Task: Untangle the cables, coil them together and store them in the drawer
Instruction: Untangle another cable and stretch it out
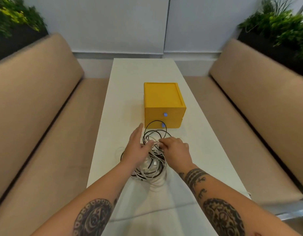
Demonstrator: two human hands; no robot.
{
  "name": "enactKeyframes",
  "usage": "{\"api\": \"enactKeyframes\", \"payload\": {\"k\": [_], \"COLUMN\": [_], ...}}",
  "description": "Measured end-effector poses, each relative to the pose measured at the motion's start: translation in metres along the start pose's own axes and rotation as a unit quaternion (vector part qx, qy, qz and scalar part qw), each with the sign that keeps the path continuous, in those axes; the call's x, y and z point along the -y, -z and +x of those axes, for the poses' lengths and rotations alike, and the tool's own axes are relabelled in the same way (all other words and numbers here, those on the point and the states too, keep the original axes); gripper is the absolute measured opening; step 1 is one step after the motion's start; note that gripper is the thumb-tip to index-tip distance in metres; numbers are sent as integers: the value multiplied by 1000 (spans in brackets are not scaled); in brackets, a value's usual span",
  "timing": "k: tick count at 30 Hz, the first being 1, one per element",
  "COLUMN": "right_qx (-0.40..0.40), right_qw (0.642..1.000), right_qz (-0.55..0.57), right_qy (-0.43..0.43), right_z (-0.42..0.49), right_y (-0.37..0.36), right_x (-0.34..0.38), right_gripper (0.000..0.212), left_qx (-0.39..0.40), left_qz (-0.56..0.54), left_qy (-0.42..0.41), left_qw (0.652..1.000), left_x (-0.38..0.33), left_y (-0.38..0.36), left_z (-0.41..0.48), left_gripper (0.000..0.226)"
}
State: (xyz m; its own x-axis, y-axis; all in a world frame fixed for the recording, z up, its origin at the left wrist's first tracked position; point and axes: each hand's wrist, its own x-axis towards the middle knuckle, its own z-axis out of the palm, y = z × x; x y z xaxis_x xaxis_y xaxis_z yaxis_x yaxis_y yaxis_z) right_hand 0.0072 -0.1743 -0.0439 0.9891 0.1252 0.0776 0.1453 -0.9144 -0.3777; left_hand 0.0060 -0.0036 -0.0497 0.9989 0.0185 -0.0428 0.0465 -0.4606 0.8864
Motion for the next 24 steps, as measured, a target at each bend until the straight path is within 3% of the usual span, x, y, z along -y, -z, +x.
{"api": "enactKeyframes", "payload": {"k": [3,6,9,16,18,20,22,24], "right_qx": [5,67,110,144,97,0,-68,-19], "right_qw": [998,994,989,978,982,987,983,980], "right_qz": [36,48,62,108,135,154,164,141], "right_qy": [41,70,78,106,86,33,-55,-138], "right_z": [-10,-23,-33,-26,-21,-13,-5,2], "right_y": [-14,-30,-44,-27,-18,-11,-8,-12], "right_x": [-1,-4,-12,-18,-19,-21,-27,-35], "right_gripper": [23,20,19,26,25,20,19,29], "left_qx": [79,77,76,133,131,121,117,111], "left_qz": [58,34,105,204,228,240,239,223], "left_qy": [-31,-50,-77,-118,-107,-90,-75,-73], "left_qw": [995,995,989,963,959,959,961,966], "left_x": [10,27,48,67,68,72,74,71], "left_y": [-4,-4,-1,-4,-7,-9,-10,-11], "left_z": [7,1,-2,-4,-2,0,2,-2], "left_gripper": [65,39,14,38,49,75,81,69]}}
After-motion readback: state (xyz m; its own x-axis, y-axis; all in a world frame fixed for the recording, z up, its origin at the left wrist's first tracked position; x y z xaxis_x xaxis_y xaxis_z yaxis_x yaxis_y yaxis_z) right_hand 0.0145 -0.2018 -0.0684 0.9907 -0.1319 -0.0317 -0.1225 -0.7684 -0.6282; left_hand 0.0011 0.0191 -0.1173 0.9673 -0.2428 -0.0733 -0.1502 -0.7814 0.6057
